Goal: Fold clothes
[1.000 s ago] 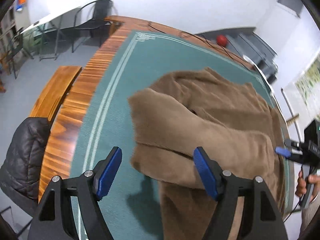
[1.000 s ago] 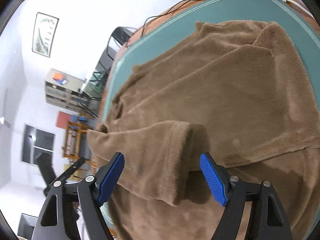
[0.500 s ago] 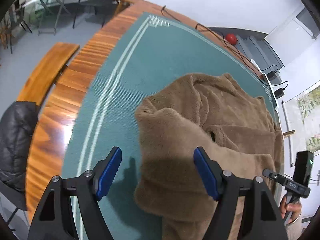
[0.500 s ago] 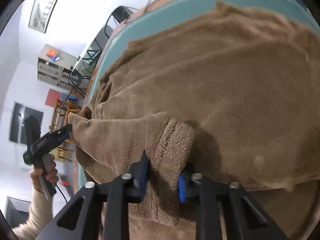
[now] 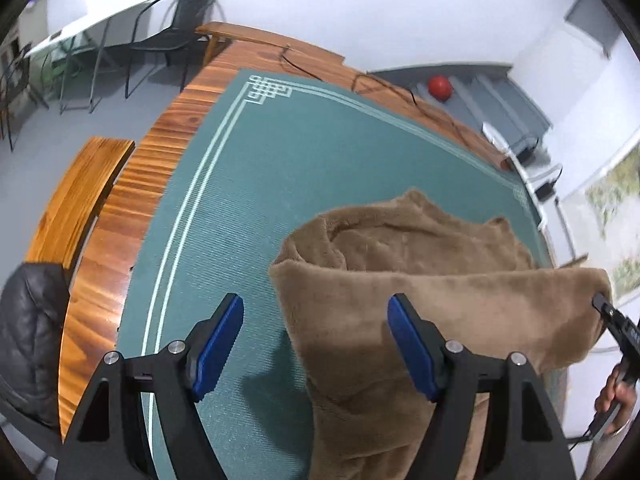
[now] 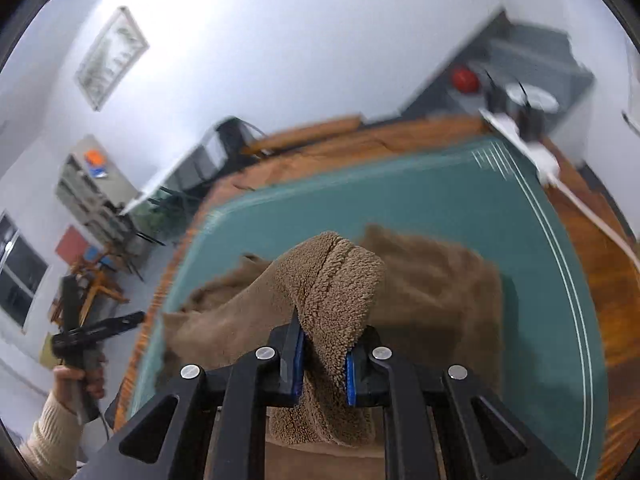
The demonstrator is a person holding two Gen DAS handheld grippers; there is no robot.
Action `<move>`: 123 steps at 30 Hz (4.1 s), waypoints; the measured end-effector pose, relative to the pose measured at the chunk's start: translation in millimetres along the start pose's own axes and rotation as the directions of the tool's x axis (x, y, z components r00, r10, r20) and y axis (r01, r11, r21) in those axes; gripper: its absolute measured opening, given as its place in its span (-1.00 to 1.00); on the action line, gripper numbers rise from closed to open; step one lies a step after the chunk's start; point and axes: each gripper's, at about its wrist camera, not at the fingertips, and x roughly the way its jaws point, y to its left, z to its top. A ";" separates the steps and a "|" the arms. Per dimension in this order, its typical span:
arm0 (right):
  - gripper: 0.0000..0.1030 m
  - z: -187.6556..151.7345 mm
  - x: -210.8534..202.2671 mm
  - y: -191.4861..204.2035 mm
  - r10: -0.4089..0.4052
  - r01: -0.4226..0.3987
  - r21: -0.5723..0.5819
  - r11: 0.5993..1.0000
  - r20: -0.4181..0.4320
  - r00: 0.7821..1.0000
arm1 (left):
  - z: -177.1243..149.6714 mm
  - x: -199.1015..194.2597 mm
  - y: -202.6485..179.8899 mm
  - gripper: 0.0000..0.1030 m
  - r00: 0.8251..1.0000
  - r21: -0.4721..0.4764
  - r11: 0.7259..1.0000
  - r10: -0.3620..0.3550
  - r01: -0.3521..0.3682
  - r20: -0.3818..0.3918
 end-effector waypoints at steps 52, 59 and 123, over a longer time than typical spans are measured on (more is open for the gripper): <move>0.09 -161.4 17.0 -12.1 -0.170 0.076 -0.242 0.967 -0.397 0.902 | -181.7 13.6 -63.4 0.55 0.971 0.281 0.956 0.140 -0.083 -0.192; 0.11 -170.7 5.3 -7.1 -0.209 0.097 -0.302 0.948 -0.365 0.907 | -195.2 -3.0 -54.6 0.55 0.969 0.272 0.952 0.186 -0.138 -0.160; 0.50 -334.5 -205.4 -106.8 -0.308 0.215 -0.354 0.910 -0.233 0.922 | -387.6 -103.5 -80.9 0.22 0.949 0.213 0.925 0.294 -0.313 0.117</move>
